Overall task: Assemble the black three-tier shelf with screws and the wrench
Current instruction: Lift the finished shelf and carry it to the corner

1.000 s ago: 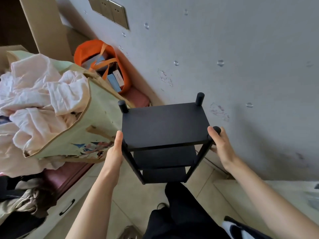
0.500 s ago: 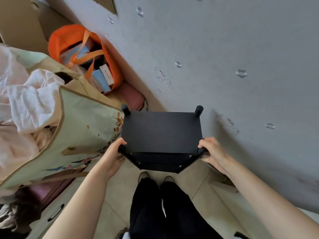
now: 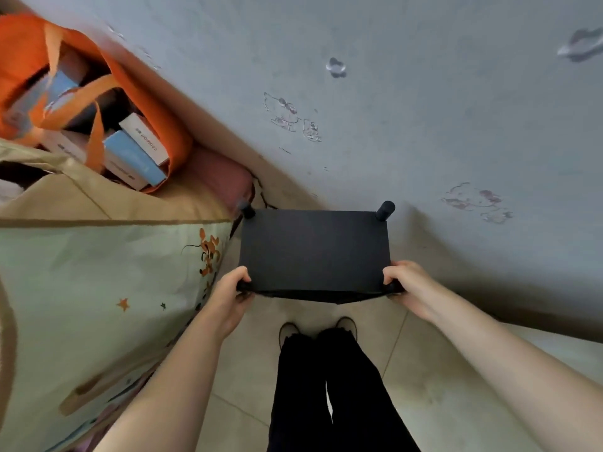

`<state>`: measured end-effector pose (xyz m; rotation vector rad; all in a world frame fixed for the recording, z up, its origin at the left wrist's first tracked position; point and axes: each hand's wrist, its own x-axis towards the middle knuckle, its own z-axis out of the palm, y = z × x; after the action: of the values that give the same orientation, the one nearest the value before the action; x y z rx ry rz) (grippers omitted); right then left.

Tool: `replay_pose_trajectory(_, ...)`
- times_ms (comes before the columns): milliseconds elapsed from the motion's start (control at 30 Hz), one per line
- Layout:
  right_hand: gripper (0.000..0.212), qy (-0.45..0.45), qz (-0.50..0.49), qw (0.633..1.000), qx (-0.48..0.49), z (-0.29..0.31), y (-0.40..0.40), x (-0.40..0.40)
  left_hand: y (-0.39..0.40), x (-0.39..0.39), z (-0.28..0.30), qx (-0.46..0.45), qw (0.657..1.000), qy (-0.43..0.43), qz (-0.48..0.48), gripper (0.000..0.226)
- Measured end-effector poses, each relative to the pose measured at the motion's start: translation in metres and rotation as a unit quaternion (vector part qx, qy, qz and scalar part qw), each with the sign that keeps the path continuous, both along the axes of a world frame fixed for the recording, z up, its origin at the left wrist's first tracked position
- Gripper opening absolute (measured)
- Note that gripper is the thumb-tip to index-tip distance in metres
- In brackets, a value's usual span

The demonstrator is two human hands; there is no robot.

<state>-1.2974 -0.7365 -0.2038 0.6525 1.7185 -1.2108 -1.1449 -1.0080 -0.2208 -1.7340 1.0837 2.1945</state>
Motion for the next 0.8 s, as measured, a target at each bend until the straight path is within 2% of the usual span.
replay_pose_trajectory(233,0.023,-0.001,-0.067,0.998,-0.016,-0.033,-0.013,-0.001,-0.017,-0.017,-0.039,-0.017,1.000,-0.016,0.021,0.016)
replay_pose_trajectory(433,0.056,-0.012,-0.088,0.996,-0.003,-0.058,-0.015,0.014,-0.017,-0.010,-0.053,-0.022,0.998,-0.043,-0.048,0.025)
replay_pose_trajectory(533,0.063,-0.014,-0.101,0.995,0.000,-0.068,-0.014,0.017,-0.019,-0.008,-0.062,-0.031,0.995,-0.047,-0.080,0.034)
replay_pose_trajectory(800,0.073,-0.021,-0.126,0.992,0.009,-0.089,-0.018,0.021,-0.029,-0.011,-0.089,-0.026,0.992,-0.049,-0.111,0.040)
